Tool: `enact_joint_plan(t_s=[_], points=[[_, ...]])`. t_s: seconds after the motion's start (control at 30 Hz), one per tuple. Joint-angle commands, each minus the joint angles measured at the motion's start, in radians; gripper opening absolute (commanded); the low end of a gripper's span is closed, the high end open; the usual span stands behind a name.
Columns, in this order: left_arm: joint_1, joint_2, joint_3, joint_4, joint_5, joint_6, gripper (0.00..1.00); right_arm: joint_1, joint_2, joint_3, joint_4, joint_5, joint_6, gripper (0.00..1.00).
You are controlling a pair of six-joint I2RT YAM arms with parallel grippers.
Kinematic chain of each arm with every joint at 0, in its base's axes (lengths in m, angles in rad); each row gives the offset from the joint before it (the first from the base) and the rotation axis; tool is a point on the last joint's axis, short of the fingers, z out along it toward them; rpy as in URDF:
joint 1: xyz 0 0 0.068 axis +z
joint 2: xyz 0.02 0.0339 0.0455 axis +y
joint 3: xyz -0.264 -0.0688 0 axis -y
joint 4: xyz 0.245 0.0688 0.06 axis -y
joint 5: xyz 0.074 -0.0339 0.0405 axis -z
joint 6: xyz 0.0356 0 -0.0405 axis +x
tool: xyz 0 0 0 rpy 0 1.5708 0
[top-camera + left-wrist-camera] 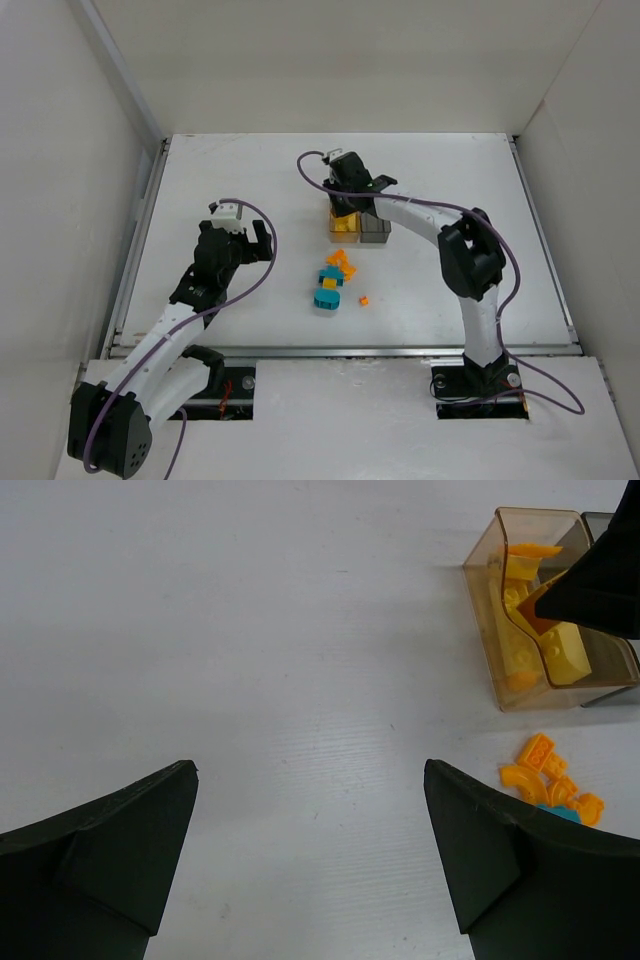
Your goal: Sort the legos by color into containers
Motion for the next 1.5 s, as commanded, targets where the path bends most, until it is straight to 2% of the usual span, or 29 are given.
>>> enact_joint_plan(t_s=[0.0, 0.1, 0.13, 0.27, 0.33, 0.43, 0.57, 0.6, 0.7, 0.73, 0.83, 0.93, 1.17, 1.33, 1.43, 1.47], points=[[0.005, -0.022, -0.004, 0.040, -0.010, 0.006, 0.95, -0.001, -0.068, -0.056, -0.035, 0.039, 0.020, 0.23], [0.005, -0.022, -0.004, 0.040, -0.010, 0.006, 0.95, -0.001, -0.130, -0.078, -0.014, 0.028, 0.020, 0.31], [0.005, -0.022, -0.004, 0.040, -0.001, 0.006, 0.95, -0.001, -0.165, -0.078, -0.013, 0.028, 0.020, 0.39], [0.005, -0.022, -0.004, 0.040, 0.010, 0.015, 0.95, 0.020, -0.255, -0.098, 0.017, 0.019, 0.002, 0.61], [0.005, -0.022, -0.004, 0.040, 0.019, 0.024, 0.95, 0.031, -0.282, -0.107, 0.017, 0.019, -0.009, 0.65], [0.005, -0.022, -0.004, 0.040, 0.071, 0.063, 0.95, 0.031, -0.323, -0.125, -0.021, -0.003, -0.009, 0.65], [0.005, -0.022, -0.004, 0.014, 0.164, 0.129, 0.95, 0.031, -0.395, -0.252, -0.030, -0.039, 0.000, 0.65], [0.005, -0.022, -0.004, 0.014, 0.174, 0.129, 0.95, 0.031, -0.424, -0.329, -0.020, -0.050, 0.009, 0.65], [0.005, -0.001, -0.004, 0.026, 0.183, 0.138, 0.95, 0.031, -0.447, -0.403, 0.098, -0.087, 0.009, 0.58], [-0.004, 0.010, -0.004, 0.026, 0.183, 0.138, 0.95, 0.031, -0.431, -0.380, 0.118, -0.087, 0.000, 0.54], [-0.004, 0.010, 0.005, 0.039, 0.192, 0.149, 0.95, 0.031, -0.331, -0.205, 0.077, -0.113, -0.026, 0.54], [-0.013, 0.010, 0.016, 0.020, 0.192, 0.161, 0.95, 0.031, -0.270, -0.135, 0.054, -0.125, -0.026, 0.53], [-0.013, -0.008, 0.005, 0.020, 0.174, 0.172, 0.95, 0.003, -0.199, -0.159, 0.045, -0.136, 0.031, 0.51], [-0.013, -0.017, -0.004, 0.030, 0.183, 0.172, 0.96, -0.031, -0.168, -0.161, 0.057, -0.224, 0.040, 0.67], [-0.013, -0.018, -0.013, 0.030, 0.183, 0.172, 0.96, -0.031, -0.154, -0.152, 0.026, -0.233, 0.031, 0.69], [-0.013, -0.027, -0.013, 0.030, 0.183, 0.172, 0.96, -0.031, -0.154, -0.152, 0.026, -0.233, 0.031, 0.65]])
